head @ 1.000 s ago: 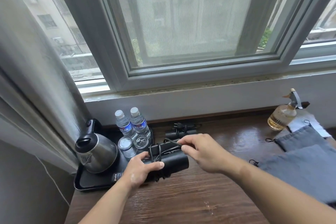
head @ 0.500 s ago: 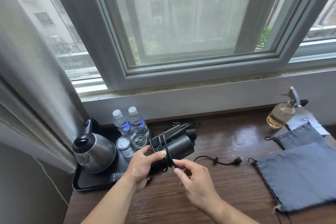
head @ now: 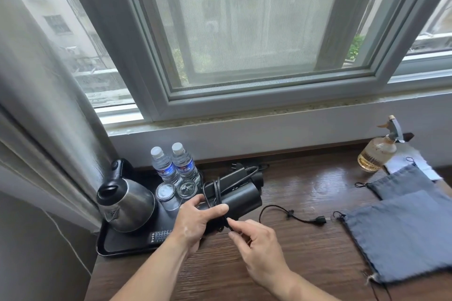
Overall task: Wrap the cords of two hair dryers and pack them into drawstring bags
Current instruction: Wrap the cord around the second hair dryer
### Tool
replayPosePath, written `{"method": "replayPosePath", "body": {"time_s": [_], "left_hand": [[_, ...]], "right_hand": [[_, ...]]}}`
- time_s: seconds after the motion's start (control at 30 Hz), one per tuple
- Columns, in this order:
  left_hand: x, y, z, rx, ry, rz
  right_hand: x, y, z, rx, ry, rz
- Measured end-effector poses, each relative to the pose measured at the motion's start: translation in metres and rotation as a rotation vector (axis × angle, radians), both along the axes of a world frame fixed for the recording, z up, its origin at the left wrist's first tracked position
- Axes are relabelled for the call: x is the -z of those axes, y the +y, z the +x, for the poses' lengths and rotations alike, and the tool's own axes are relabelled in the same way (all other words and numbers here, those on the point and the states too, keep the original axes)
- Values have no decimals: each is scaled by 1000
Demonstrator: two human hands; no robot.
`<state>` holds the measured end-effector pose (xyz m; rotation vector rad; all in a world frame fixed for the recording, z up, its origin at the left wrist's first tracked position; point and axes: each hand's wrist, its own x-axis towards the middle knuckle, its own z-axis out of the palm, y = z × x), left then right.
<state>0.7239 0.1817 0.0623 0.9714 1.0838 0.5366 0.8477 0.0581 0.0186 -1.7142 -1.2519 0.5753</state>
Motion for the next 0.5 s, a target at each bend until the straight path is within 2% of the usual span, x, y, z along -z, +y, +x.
{"method": "replayPosePath", "body": {"time_s": [0.1, 0.2, 0.27, 0.5], "left_hand": [[-1, 2, -1, -3, -6, 14], [-8, 6, -2, 23, -37, 5], [-13, 10, -5, 56, -65, -12], [-20, 21, -21, 218, -115, -32]], "right_hand": [[-2, -4, -1, -36, 59, -36], [-5, -12, 4, -165, 235, -145], [-4, -17, 10, -255, 258, -210], [20, -14, 51, -462, -34, -472]]}}
